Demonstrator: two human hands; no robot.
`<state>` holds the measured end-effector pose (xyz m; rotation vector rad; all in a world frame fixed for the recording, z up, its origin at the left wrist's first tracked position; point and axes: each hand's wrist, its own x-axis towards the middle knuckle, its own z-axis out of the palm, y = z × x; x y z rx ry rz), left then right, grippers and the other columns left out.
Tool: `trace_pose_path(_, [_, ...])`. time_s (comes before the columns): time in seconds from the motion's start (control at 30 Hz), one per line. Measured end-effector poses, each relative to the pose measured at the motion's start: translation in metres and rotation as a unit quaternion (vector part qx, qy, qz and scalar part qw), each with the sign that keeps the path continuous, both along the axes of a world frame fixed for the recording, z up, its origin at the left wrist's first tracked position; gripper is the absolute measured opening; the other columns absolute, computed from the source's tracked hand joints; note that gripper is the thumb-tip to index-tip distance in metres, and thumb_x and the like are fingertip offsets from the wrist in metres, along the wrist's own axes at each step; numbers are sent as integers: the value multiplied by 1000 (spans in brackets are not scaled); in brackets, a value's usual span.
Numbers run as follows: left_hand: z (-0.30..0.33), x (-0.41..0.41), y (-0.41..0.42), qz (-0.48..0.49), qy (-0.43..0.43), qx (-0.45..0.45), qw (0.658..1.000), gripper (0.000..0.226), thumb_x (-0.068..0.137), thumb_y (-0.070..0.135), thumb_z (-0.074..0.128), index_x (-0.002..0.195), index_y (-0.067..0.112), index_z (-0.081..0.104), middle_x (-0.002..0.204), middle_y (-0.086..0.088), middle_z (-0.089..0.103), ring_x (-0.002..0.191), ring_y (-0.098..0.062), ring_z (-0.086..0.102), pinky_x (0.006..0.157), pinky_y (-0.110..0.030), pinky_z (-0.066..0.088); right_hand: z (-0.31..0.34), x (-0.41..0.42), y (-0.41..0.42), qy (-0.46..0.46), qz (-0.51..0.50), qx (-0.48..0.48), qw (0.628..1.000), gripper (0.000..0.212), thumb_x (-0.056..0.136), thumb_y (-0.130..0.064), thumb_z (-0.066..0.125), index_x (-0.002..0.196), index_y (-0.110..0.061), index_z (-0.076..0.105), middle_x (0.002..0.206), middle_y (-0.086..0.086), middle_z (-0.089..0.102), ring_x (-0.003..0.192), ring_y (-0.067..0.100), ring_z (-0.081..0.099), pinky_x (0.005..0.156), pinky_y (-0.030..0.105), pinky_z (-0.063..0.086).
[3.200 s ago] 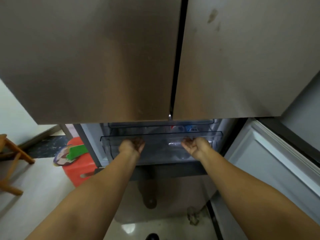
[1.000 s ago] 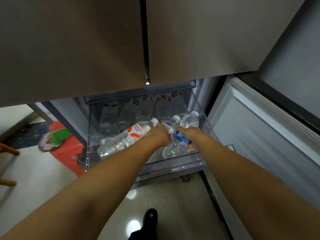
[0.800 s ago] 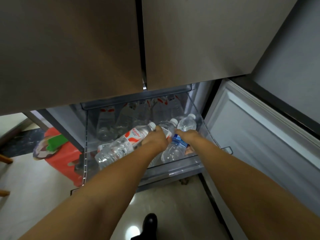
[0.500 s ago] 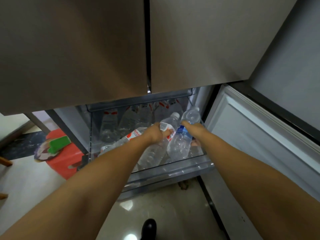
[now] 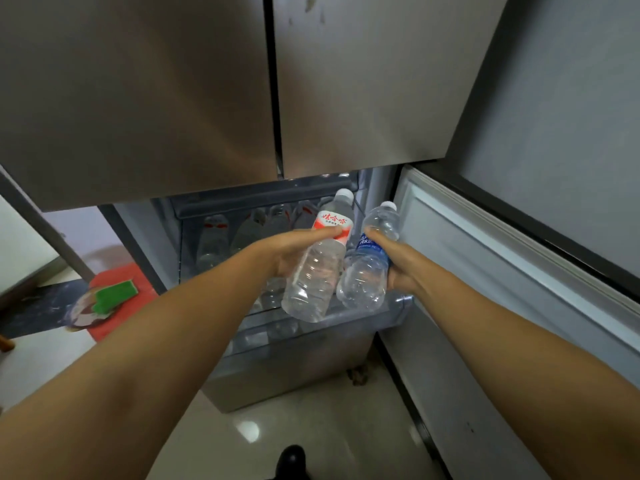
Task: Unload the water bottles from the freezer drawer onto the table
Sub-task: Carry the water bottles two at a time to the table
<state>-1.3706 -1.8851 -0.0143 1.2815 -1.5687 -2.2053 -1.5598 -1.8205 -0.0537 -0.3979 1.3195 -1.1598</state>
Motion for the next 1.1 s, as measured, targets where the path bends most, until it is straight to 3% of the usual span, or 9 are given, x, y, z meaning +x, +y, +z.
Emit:
trace_pose_path(0.1, [-1,-10,36,19,16,-53,998,19,85,32,68,98,21,61,82,0,75,76,-18,71,73,-35,57,2,0,30,53,-29,-24,998,51,79,-21,76,123,-3,57,99,18,68,83,30,68,78,45,58])
trace_pose_path(0.17, [-10,-16,52,30,34,-72,996,22,82,31,72,99,24,60,93,-3,74,87,-21,71,83,-41,56,2,-2,48,101,-50,-38,993,53,78,-15,76,124,-4,53,96,16,67,80,28,68,68,40,58])
trace_pose_path(0.23, [-20,-23,68,29,39,-98,994,22,82,31,73,99,27,60,100,-3,72,92,-22,70,89,-43,55,3,-6,73,185,-58,-46,980,55,78,-13,76,124,-9,47,100,11,65,84,25,67,68,35,56])
trace_pose_path(0.33, [-33,-39,89,41,27,-141,989,51,77,38,76,121,26,53,113,-4,68,100,-23,68,90,-44,55,1,-10,111,301,-57,-42,951,60,80,-14,74,129,-17,40,103,1,58,86,16,61,66,25,49])
trace_pose_path(0.4, [-42,-50,100,38,21,-166,985,69,71,43,79,130,25,47,114,-1,67,100,-22,67,87,-43,56,-7,-14,134,325,-82,-30,942,68,80,-19,75,136,-17,34,109,1,55,91,17,59,71,26,47])
trace_pose_path(0.63, [-87,-65,137,-47,-12,-214,976,52,78,25,77,118,20,45,107,0,63,95,-16,62,80,-27,53,-50,-14,205,322,-189,19,928,82,78,-19,77,144,-20,28,121,3,58,99,21,62,84,36,53])
trace_pose_path(0.8, [-125,-62,143,-147,-36,-228,962,57,73,29,81,115,21,44,106,-3,64,94,-19,64,87,-37,54,-77,7,245,311,-245,65,916,74,77,-10,77,138,-13,35,120,9,58,91,18,62,73,27,51])
trace_pose_path(0.93, [-142,-60,146,-225,-26,-229,947,67,66,40,83,118,18,47,102,-1,66,96,-21,67,86,-39,55,-99,31,279,317,-295,92,897,64,77,-6,76,130,-12,40,115,8,57,99,22,62,83,33,52])
trace_pose_path(1.1, [-150,-75,168,-314,-22,-230,921,59,74,33,80,119,22,44,101,5,63,94,-16,64,89,-38,54,-115,60,328,300,-354,146,874,78,79,-14,76,141,-16,28,123,5,53,110,24,57,91,39,50])
